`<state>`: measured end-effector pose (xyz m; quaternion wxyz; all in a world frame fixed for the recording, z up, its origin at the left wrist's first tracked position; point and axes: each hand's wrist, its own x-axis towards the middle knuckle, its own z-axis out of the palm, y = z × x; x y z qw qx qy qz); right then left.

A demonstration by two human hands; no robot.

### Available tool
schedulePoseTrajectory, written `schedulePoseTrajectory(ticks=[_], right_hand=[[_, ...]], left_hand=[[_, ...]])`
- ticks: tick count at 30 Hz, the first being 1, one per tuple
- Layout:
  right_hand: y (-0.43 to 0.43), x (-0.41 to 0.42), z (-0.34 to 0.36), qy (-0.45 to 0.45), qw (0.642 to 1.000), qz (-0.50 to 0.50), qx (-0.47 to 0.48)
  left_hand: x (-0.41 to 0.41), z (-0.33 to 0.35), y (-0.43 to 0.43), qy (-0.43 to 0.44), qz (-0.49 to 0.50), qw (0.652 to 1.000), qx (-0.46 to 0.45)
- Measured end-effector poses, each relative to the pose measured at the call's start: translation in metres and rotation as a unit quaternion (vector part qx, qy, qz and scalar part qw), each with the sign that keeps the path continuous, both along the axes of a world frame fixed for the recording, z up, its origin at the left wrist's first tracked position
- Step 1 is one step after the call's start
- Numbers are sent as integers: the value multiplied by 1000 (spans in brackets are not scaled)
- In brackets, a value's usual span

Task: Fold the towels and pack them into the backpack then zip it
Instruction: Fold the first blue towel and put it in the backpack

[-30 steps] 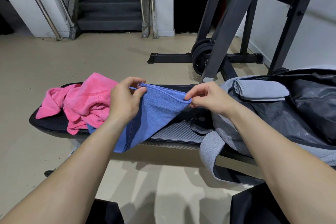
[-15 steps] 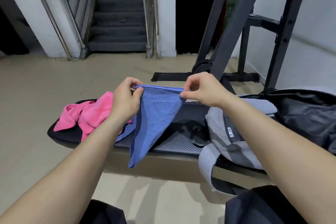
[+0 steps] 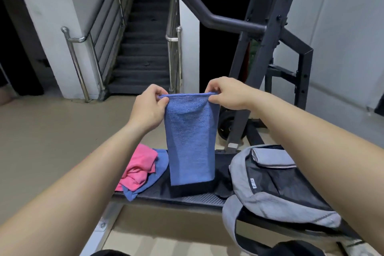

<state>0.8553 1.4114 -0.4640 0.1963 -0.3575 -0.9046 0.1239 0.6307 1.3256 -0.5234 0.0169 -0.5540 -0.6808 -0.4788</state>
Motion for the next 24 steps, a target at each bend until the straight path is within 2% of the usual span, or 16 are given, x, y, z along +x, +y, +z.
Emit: schedulePoseTrajectory(ticks=[5,10,15,24], right_hand=[[-4,5,-15,78,984,13,-162],[3,2,-36,112,970,31,-213],[29,-13,-74,117,969,-10,-216],[115,-61,-195,70,971,-110,-198]], left_hand=[[2,-9,-8,8,-7,1000,-25],[-7,-27,-3,1,0,999,-39],[-22,-60,23,-8,1,998,-64],[-52,-158,110,-20,35,979,-198]])
